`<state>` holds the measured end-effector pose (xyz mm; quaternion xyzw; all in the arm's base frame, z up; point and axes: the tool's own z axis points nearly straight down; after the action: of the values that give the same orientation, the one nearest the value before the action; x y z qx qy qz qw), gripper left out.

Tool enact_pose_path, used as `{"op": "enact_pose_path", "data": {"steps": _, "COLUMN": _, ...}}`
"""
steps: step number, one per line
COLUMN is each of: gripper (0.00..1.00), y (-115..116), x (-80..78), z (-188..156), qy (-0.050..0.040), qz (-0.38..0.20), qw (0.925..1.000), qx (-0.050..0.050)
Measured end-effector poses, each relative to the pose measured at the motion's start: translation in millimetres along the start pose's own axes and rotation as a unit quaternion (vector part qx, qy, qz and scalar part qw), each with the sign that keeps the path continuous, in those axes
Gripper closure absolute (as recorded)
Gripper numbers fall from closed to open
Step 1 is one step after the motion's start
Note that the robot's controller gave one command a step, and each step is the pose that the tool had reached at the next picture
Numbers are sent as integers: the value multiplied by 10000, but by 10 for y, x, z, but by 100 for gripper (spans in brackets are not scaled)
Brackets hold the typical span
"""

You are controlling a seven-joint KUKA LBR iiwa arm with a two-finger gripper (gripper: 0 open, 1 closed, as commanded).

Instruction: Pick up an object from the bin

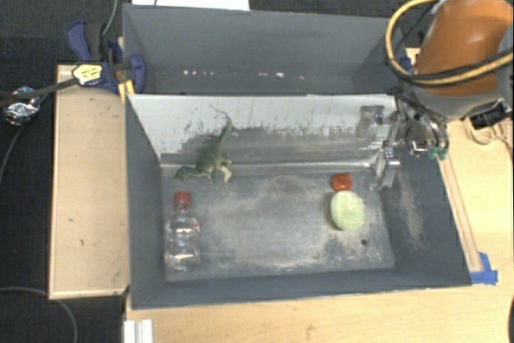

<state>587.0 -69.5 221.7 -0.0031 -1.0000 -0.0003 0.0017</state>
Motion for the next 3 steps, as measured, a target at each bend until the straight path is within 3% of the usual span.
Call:
{"op": "enact_pose_path", "data": {"steps": 1, "gripper": 0, "y": 2, "x": -10, "z": -49, "qy": -38, "qz": -7, "qw": 10000, "qx": 5}}
{"op": "enact_pose_path", "data": {"steps": 2, "gripper": 0, "y": -32, "x": -2, "z": 335, "qy": -64, "qz": -334, "qw": 9994, "qx": 8}}
{"op": "enact_pose_path", "data": {"steps": 3, "gripper": 0, "y": -83, "x": 123, "z": 810, "qy": -53, "qz": -1040, "qw": 9946, "qx": 11}}
